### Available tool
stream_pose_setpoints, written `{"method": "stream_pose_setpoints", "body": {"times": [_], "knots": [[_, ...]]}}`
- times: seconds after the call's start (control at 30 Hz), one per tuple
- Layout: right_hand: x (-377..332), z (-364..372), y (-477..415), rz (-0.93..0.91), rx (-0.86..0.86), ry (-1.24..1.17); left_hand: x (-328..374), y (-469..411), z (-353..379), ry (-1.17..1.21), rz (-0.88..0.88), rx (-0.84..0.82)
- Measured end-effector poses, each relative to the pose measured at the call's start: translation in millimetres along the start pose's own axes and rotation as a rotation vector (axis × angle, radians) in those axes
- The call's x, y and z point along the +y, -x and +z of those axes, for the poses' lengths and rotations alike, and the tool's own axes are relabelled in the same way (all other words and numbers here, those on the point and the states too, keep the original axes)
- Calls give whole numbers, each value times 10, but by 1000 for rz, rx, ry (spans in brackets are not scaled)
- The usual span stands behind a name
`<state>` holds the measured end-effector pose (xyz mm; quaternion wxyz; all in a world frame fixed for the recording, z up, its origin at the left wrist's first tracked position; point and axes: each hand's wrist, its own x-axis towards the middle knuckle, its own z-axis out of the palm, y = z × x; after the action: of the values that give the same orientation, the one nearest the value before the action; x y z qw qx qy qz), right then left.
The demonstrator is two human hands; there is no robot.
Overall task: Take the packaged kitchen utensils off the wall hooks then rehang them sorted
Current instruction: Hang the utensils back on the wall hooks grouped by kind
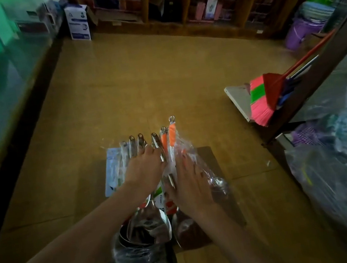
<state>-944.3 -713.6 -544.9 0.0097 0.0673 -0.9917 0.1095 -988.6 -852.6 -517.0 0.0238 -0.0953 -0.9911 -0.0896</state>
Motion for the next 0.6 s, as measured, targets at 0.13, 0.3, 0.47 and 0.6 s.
{"method": "stream_pose_setpoints", "body": {"times": [0.13, 0.3, 0.47, 0.6], "knots": [[27, 216, 69, 93, -81, -81, 46, -171, 268, 272, -194, -68], [-16, 230, 34, 163, -33, -206, 195, -333, 305, 416, -391, -71], [-37, 177, 66, 213, -9, -231, 196, -474, 290, 632, -514, -141], [-35, 130, 48, 217, 23, -271, 121, -477, 280, 865, -536, -98]]}}
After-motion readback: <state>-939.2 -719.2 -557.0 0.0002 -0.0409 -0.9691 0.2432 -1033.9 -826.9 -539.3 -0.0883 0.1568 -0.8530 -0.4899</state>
